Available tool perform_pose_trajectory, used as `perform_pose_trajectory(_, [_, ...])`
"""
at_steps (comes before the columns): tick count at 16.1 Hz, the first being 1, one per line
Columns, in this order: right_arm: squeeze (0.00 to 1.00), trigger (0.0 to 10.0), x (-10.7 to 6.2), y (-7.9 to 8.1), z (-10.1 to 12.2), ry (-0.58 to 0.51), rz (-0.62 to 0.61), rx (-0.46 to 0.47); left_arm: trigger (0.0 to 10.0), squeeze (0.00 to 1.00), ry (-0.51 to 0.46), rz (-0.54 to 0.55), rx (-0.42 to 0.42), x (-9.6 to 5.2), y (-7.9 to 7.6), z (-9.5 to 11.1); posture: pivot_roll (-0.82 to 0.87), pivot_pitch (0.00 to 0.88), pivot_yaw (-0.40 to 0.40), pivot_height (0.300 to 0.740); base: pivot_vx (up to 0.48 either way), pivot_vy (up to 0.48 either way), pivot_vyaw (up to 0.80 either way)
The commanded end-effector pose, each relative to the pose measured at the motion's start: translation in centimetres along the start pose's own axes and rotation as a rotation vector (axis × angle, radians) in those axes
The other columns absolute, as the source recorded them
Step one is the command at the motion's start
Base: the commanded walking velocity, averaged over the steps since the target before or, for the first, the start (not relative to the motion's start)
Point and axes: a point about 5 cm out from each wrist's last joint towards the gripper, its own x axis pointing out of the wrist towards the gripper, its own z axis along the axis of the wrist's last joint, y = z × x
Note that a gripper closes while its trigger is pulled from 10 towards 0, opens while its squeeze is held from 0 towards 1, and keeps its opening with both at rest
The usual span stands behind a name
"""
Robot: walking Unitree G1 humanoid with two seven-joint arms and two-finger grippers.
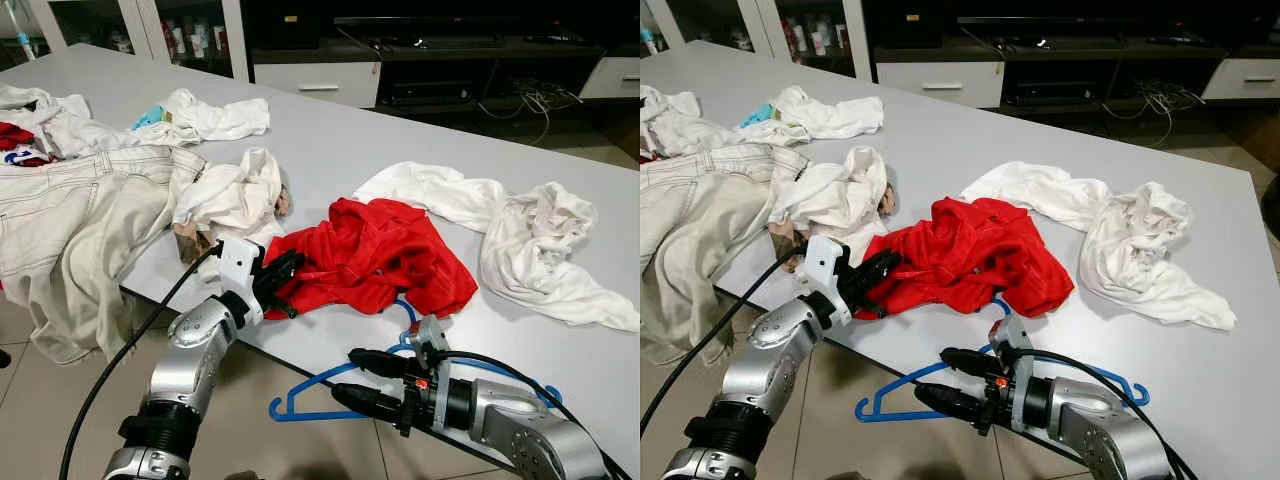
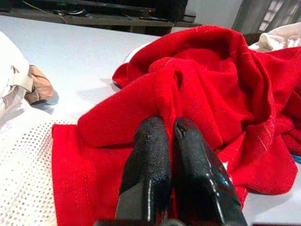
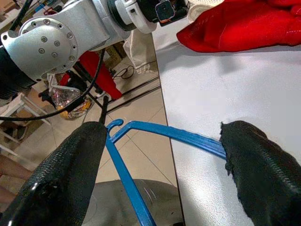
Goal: Hang hanger
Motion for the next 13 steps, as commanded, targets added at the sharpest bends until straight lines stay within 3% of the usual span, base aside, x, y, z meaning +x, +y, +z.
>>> perform_pose_trajectory(1, [0.06,3.8,-0.4,0.0,0.3,-0.005,-0.019,-0.025,10.0,0.0,0.002,-0.003,0.009,0.2,0.0,0.1,-0.09,0.0,0.023,0.74,0.0,0.0,0.0])
perform_pose_trajectory(2, [0.05,0.2,-0.4,0.1,0.3,-0.008,-0.02,-0.027,10.0,0.0,0.002,-0.003,0.01,0.2,0.0,0.1,-0.09,0.0,0.023,0.74,0.0,0.0,0.0])
perform_pose_trajectory(13, [0.04,0.0,-2.4,0.1,2.5,-0.131,-0.046,-0.034,10.0,0.0,0.004,-0.006,0.008,0.3,-0.1,0.1,-0.09,0.0,0.026,0.74,0.0,0.0,0.0])
